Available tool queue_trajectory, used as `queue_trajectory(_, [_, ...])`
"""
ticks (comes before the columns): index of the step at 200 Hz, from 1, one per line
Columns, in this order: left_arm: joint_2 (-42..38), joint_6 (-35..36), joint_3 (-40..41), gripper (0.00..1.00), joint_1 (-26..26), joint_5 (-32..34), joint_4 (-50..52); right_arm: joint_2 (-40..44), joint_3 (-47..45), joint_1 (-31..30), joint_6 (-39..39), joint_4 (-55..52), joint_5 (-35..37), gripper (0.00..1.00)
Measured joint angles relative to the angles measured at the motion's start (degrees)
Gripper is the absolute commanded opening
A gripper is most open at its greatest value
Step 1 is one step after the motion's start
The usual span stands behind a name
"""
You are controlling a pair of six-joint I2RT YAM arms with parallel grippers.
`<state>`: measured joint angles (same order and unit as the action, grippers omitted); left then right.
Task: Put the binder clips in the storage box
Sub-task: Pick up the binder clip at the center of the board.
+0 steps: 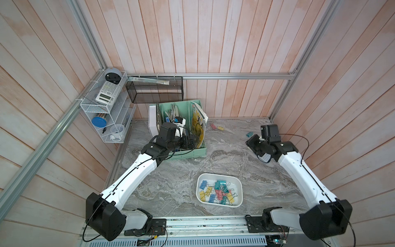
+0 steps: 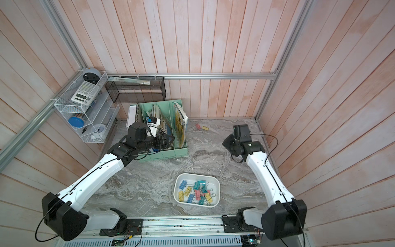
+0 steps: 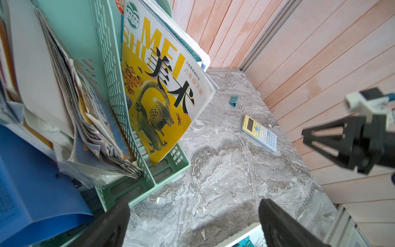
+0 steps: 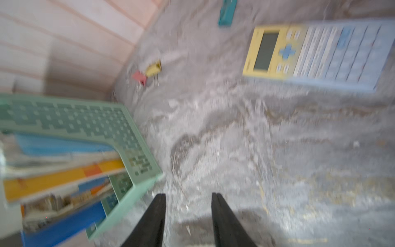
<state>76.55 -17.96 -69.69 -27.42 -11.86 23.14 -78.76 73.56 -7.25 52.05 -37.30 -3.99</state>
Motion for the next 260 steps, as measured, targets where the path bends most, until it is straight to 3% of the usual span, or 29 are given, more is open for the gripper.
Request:
queue_trajectory(64, [1.0,0.5,-2.6,1.0,0.0,0.6,3.3,-44.7,43.6,9.9,-5.7,-6.8,-1.8,0.54])
queue_trajectory(100, [3.7,1.5,-6.6,1.0,0.0,2.5,5.1,-60.5,59.6,13.6,-8.3,-15.9,-4.9,0.55])
queue_trajectory(137, [5.7,3.0,-9.0,1.0,0.0,4.8,5.9,-64.7,63.6,15.6,-9.7,-20.0,-7.5,0.53])
queue_trajectory(203, [9.3,4.9,-12.6,1.0,0.4,6.4,7.0,-65.7,62.4,15.7,-8.0,-16.3,-14.1,0.27])
queue_trajectory(241, [10.1,4.9,-12.6,1.0,0.6,6.1,6.9,-65.7,60.6,15.7,-6.5,-13.7,-16.3,0.0])
queue_trajectory(260, [10.1,4.9,-12.6,1.0,0.7,5.9,6.9,-65.7,60.3,15.7,-6.6,-12.4,-17.1,0.0])
